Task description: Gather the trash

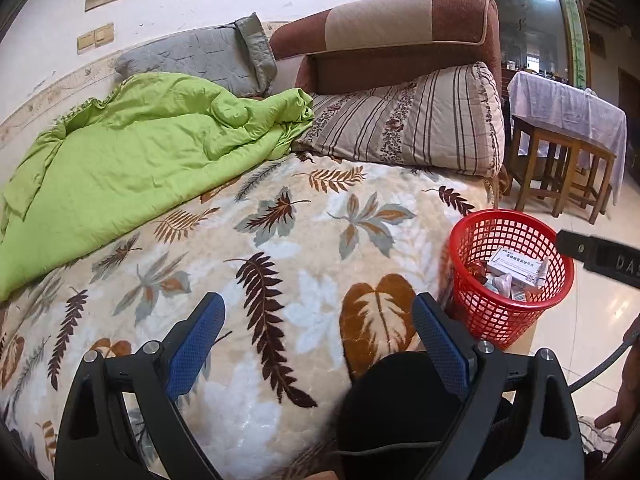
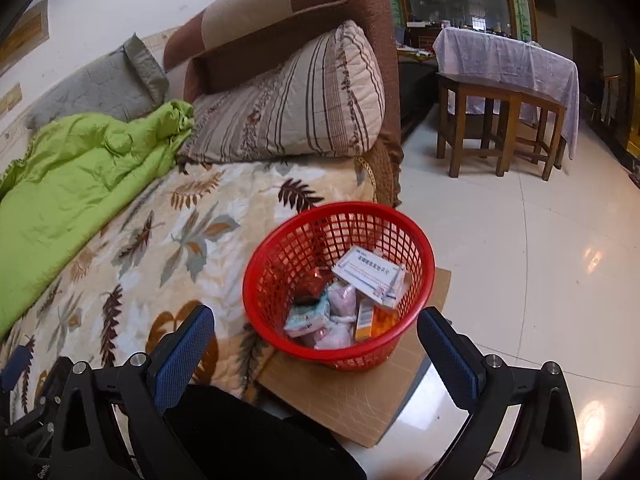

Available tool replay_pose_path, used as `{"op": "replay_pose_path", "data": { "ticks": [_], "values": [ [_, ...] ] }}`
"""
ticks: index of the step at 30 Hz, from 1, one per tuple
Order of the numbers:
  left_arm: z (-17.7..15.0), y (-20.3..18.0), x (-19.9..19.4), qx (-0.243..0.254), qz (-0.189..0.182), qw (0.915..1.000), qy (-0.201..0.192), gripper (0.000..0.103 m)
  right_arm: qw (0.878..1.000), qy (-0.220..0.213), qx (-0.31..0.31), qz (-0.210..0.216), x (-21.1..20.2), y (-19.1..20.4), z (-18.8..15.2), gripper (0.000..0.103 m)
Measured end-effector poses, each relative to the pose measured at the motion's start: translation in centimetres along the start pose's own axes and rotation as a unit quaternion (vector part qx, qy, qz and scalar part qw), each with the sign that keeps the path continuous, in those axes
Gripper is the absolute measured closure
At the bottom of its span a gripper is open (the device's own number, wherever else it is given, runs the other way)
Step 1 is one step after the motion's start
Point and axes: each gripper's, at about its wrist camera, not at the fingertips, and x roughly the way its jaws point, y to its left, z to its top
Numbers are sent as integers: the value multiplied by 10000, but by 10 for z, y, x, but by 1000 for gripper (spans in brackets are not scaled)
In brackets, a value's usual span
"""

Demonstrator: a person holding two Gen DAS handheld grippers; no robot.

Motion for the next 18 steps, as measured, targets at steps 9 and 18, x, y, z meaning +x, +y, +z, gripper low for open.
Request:
{"op": "replay_pose_path", "data": {
  "ticks": [9, 18],
  "values": [
    [1, -2, 1, 36, 77, 10000, 24, 9, 9999, 82, -91, -51, 4, 1, -3, 0],
    [1, -2, 4, 38, 98, 9999, 68, 9, 9997, 170, -148, -21, 8, 3, -5, 0]
  ]
}}
